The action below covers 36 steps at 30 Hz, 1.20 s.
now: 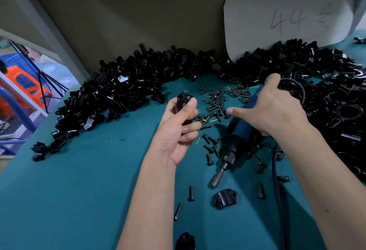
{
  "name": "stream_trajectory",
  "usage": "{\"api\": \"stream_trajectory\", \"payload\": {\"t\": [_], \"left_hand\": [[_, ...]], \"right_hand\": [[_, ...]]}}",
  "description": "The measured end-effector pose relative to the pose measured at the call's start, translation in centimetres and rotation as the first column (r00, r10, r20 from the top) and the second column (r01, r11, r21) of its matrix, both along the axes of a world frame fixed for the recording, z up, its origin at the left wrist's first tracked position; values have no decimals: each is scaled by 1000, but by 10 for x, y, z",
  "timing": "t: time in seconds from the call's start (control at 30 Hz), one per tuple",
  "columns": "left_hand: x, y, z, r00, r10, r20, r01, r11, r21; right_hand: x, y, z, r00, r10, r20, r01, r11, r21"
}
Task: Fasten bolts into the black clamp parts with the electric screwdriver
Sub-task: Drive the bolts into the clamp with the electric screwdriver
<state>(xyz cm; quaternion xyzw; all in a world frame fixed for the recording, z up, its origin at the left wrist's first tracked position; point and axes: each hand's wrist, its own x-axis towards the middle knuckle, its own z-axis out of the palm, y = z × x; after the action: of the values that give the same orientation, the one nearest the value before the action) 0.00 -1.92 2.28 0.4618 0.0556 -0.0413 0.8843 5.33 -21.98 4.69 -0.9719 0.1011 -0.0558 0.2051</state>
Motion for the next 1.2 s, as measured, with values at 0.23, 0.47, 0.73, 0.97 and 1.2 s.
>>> {"api": "stream_trajectory", "payload": {"t": [0.23, 0.47, 0.73, 0.97, 1.2], "left_hand": [[3, -7, 0, 993, 87, -85, -78, 991, 107], [2, 2, -1, 987, -115, -110, 93, 978, -186], [2, 5, -1, 996, -57, -72, 51, 995, -85], [-5, 8, 2, 953, -291, 80, 301, 906, -298], [-7, 8, 2, 950, -301, 87, 309, 854, -418]], "right_hand": [[3, -5, -8, 993, -11, 119, -18, 970, 242], [5, -10, -13, 993, -18, 113, -45, 847, 530], [6, -14, -2, 993, 109, 42, -85, 434, 897], [4, -12, 2, 971, 136, 197, -226, 253, 941], [-5, 8, 4, 934, 47, 354, -355, 2, 935]]}}
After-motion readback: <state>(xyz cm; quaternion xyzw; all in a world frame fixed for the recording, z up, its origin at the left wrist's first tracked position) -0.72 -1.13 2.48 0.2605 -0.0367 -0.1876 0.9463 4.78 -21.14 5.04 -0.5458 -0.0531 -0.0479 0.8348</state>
